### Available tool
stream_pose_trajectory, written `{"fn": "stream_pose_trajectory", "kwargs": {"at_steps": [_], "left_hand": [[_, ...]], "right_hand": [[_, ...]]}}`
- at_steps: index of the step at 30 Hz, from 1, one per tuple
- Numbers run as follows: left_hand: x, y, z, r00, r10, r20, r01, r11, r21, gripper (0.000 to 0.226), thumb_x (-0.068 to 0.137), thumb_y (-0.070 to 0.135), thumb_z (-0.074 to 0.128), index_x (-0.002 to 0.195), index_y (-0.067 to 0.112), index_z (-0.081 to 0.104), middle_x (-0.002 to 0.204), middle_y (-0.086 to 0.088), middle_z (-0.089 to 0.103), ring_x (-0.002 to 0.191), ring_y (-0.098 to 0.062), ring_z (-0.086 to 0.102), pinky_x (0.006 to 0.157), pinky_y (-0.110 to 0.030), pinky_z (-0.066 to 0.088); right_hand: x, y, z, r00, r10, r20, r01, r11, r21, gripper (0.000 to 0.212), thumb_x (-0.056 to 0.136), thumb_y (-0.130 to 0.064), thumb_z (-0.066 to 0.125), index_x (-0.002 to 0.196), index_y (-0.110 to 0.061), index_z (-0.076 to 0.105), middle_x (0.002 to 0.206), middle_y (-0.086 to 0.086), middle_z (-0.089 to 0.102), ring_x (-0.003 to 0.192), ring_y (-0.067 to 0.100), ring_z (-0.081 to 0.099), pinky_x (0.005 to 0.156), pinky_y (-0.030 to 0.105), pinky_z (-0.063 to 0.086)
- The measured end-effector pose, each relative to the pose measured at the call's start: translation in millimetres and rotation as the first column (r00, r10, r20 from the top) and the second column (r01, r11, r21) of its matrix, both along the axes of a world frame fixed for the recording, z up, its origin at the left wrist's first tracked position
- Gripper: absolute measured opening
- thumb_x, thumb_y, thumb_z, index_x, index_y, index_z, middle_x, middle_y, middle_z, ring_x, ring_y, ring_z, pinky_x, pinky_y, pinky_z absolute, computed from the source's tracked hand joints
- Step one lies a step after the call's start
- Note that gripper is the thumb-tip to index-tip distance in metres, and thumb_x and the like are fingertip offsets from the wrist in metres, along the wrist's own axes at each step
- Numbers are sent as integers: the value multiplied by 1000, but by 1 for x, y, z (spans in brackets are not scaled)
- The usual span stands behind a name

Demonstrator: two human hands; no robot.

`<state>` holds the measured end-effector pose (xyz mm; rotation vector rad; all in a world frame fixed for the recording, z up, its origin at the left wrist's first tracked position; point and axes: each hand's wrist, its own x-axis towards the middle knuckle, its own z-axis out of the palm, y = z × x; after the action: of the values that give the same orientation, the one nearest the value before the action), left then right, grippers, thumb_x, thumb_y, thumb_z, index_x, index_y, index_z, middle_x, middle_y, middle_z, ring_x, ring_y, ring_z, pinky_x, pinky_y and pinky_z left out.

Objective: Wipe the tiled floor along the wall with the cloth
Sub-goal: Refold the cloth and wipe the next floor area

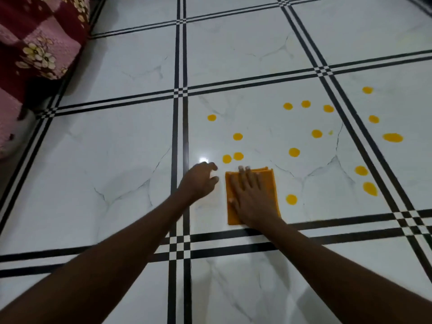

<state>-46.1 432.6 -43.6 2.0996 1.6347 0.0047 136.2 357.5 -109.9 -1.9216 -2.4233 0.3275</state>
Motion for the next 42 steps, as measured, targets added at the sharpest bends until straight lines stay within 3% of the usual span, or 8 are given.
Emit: {"fn": "stream_pose_trajectory", "kwargs": {"at_steps": [4,7,14,20,26,32,37,42], "left_hand": [[-17,7,-20,985,-6,-171,1,1000,-31,76,93,47,61,154,15,31,159,-14,31,145,-33,31,114,-49,35],[-21,-6,-33,962,-46,-269,47,999,-3,85,92,54,59,157,14,21,163,-15,19,150,-34,21,115,-51,29],[-25,-7,-49,978,-19,-209,22,1000,11,90,87,57,62,156,16,21,165,-13,15,152,-33,14,119,-54,21],[-35,5,-48,988,-25,-153,40,995,96,95,67,65,75,144,19,44,150,-10,39,141,-31,35,107,-50,37],[-41,19,-48,993,-39,-111,49,994,94,109,48,85,55,138,23,48,136,-4,46,130,-27,42,102,-46,42],[-41,50,-45,995,-37,-95,38,999,11,137,44,91,53,157,21,20,165,-9,15,152,-28,12,120,-50,20],[-31,81,-51,978,-78,-194,82,997,11,143,54,78,77,160,18,3,167,-12,-2,154,-29,-4,122,-51,11],[-39,92,-47,973,-54,-223,51,998,-21,146,54,78,78,160,16,-3,167,-11,-8,154,-29,-6,123,-50,7]], "right_hand": [[37,-17,-24,953,-304,5,302,949,85,72,101,-53,30,164,-22,16,171,12,15,157,35,15,126,57,8],[36,-56,-15,726,-685,-53,687,721,88,75,98,-51,35,164,-20,17,169,17,21,154,40,20,125,60,7],[39,23,-29,983,-184,-29,186,976,112,75,97,-58,31,164,-27,18,171,10,14,157,35,15,125,60,8],[59,-33,-12,580,-811,-76,813,570,117,79,97,-56,30,164,-21,11,169,19,16,155,43,17,125,62,5],[65,37,-25,956,-294,-3,292,949,120,77,96,-58,35,163,-25,19,170,13,18,156,38,20,123,64,13],[72,19,-14,537,-839,-83,838,520,168,79,96,-55,34,164,-19,16,168,20,19,154,43,19,123,63,11],[80,73,-19,951,-305,42,298,947,116,78,95,-60,32,164,-26,17,170,12,20,155,37,22,125,59,11],[75,59,-17,613,-787,-72,786,600,149,78,94,-55,34,163,-20,21,167,21,24,151,45,26,123,64,12]]}}
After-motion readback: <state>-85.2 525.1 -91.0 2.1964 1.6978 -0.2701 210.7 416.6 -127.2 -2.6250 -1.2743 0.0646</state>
